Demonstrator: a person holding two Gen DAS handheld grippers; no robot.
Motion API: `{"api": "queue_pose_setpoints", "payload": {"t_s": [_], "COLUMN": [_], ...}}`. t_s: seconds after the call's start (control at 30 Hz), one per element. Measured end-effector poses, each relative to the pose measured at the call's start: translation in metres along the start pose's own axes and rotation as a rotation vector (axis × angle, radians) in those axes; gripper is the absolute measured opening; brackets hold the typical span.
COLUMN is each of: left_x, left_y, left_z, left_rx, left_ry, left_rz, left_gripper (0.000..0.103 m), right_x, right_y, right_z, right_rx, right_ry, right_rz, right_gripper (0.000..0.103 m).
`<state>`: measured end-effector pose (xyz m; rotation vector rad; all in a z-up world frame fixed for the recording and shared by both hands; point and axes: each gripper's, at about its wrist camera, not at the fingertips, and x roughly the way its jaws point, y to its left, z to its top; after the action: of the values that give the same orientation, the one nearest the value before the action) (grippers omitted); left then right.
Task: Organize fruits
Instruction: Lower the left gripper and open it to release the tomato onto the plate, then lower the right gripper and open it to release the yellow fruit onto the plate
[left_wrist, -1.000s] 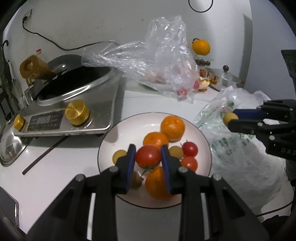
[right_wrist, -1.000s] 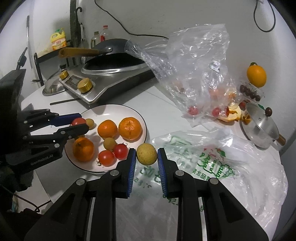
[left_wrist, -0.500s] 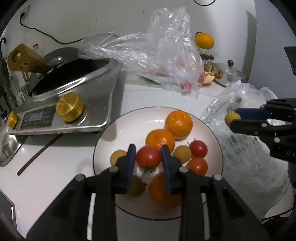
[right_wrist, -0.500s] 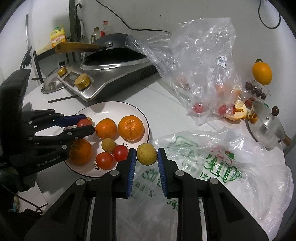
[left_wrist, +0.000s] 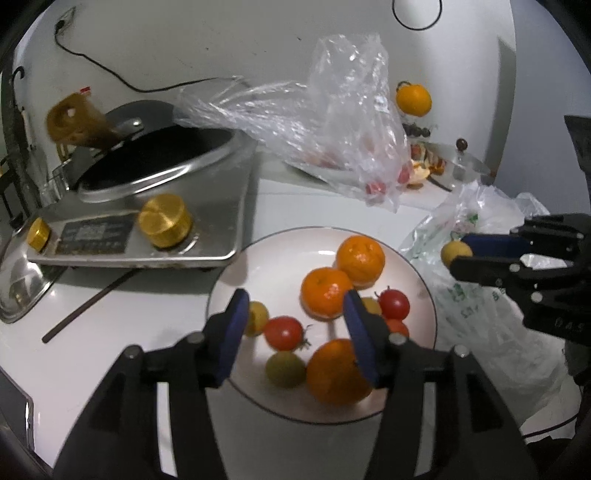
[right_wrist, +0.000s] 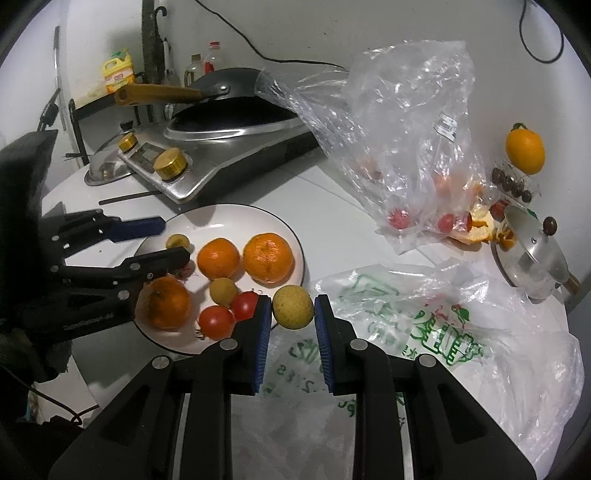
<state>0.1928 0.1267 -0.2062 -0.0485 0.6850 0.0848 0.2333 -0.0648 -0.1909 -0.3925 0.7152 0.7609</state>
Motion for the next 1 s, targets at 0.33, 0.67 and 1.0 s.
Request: {"api": "queue_pose_setpoints", "payload": {"t_s": [0.33,0.67,1.0], "left_x": [-0.020,-0.024,-0.026], "left_y": [0.026,0.041,0.042], "left_z": [-0.013,-0.022,-0.027], "left_rx": [-0.048,-0.079,-0.080], "left_ry": [-0.016,-0.013,-0.011], "left_rz": [0.019,0.009,0.006], "left_gripper": [0.054,0.054,0.054], "right_x": [0.014,0.034,0.037], "right_y": [0.036,0.061,0.061], "right_z": [0.010,0.021,0.027], "right_rx": [-0.054,-0.074,-0.039], "right_ry": [0.014,0.042,0.050], "right_rz": [0.049,0.084,0.072], "right_gripper": [0.026,0.026,0.032]}}
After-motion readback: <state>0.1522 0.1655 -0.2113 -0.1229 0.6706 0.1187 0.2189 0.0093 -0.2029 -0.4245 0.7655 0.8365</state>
